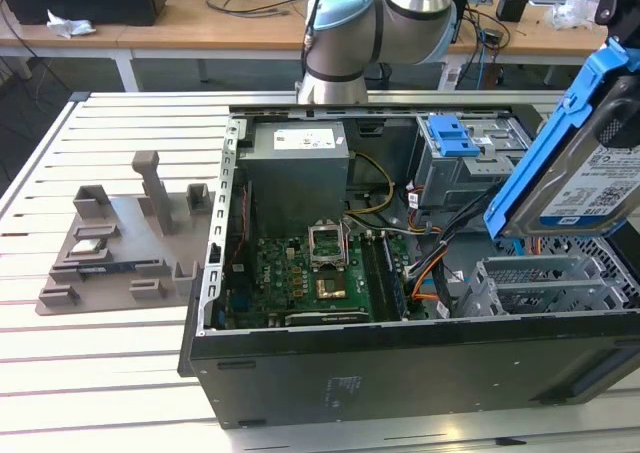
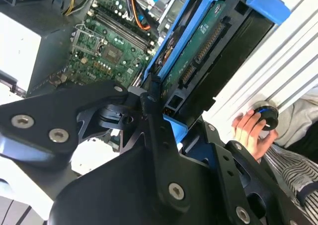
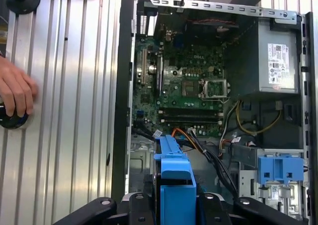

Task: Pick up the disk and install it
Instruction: 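Pick up the disk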

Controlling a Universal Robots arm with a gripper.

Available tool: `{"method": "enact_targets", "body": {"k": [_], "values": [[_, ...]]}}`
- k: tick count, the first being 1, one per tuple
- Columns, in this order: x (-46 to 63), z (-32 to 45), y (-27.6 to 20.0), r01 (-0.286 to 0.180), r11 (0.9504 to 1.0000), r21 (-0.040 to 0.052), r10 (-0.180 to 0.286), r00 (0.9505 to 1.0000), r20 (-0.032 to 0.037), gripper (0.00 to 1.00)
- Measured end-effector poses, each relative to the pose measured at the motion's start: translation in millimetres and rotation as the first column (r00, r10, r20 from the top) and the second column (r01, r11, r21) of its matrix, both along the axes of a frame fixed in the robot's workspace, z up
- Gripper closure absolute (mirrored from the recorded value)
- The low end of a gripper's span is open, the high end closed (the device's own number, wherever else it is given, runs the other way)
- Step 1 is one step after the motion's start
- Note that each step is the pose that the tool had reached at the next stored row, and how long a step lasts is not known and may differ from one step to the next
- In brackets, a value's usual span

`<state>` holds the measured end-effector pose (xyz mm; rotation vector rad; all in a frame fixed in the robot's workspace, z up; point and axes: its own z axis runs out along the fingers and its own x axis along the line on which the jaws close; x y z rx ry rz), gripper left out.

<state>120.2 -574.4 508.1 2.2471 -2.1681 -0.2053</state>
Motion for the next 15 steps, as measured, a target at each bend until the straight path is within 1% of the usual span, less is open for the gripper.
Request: {"method": "enact_targets", "body": {"k": [1, 2, 3, 4, 5, 7, 9, 11, 13, 15], "values": [[1.6, -1.8, 0.0, 0.0, 1.0, 0.0, 0.0, 1.0, 0.0, 0.63], [4.6, -5.6, 0.0, 0.0, 1.0, 0.0, 0.0, 1.0, 0.0, 0.63], [6.6, -8.0, 0.0, 0.0, 1.0, -0.0044, 0.0, 1.0, 0.0, 0.63], [8.2, -9.3, 0.0, 0.0, 0.9999, -0.0136, 0.0, 1.0, 0.0, 0.63], [8.9, -10.6, 0.2, 0.0, 0.9999, -0.0161, 0.0, 1.0, 0.0, 0.63], [11.1, -17.6, 1.4, 0.0, 0.9999, -0.017, 0.0, 1.0, -0.0001, 0.63], [12.8, -26.6, 4.5, 0.0, 0.9999, -0.017, 0.0, 1.0, -0.0004, 0.63], [13.5, -30.2, 7.4, 0.0, 0.9999, -0.0172, 0.0, 1.0, -0.0003, 0.63], [14.1, -33.5, 9.0, 0.0, 0.9999, -0.0169, 0.0, 1.0, -0.0004, 0.63], [14.4, -34.9, 9.6, 0.0, 0.9999, -0.017, 0.0, 1.0, -0.0003, 0.63]]}}
